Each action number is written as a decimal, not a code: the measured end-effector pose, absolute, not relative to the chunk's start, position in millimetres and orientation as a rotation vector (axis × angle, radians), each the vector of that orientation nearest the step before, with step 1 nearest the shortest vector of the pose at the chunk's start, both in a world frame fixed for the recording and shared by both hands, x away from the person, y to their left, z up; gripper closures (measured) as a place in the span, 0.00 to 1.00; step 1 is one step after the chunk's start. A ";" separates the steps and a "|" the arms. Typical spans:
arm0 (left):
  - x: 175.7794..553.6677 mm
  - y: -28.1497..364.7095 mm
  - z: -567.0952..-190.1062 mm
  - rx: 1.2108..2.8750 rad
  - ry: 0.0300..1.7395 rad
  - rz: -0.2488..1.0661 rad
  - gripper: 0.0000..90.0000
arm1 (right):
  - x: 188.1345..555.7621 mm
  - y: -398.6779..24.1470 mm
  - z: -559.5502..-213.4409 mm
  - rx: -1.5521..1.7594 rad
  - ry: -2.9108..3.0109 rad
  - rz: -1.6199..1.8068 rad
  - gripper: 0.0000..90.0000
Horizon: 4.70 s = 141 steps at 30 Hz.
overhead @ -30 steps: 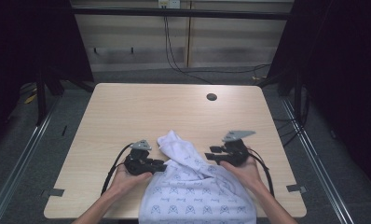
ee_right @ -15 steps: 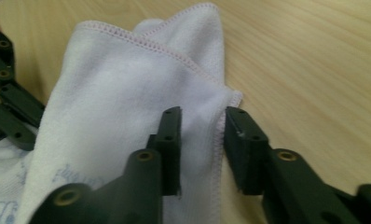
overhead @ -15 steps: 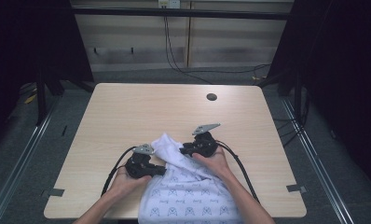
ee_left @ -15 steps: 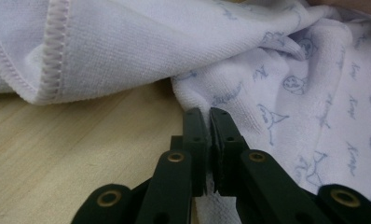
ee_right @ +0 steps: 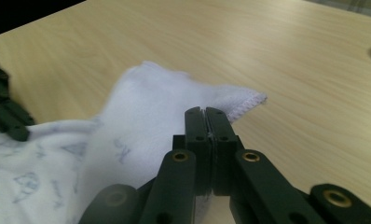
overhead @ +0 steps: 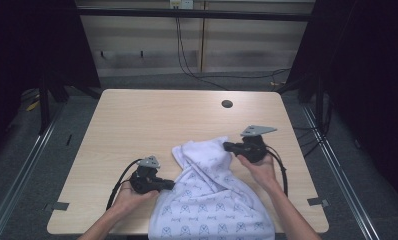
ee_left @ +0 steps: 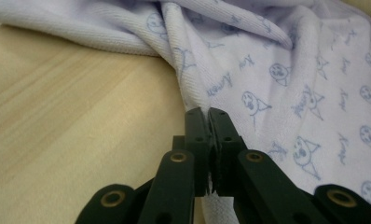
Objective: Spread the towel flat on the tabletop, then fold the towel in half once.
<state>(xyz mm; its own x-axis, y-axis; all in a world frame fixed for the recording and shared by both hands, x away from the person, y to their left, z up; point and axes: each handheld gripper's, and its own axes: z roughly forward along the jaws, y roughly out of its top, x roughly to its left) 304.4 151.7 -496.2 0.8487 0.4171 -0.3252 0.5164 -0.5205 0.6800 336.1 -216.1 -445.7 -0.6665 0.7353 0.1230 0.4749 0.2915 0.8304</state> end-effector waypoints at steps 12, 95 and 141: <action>266.7 167.2 -485.4 2.199 0.572 -0.246 0.97 | 288.9 -306.0 -464.3 1.305 2.202 1.089 0.99; 371.2 158.2 -500.7 2.090 0.794 0.054 0.76 | 318.3 -276.8 -494.3 1.281 2.358 1.172 0.67; 373.0 175.7 -473.0 2.034 0.822 0.040 0.67 | 329.6 -289.7 -472.2 1.319 2.217 1.194 0.68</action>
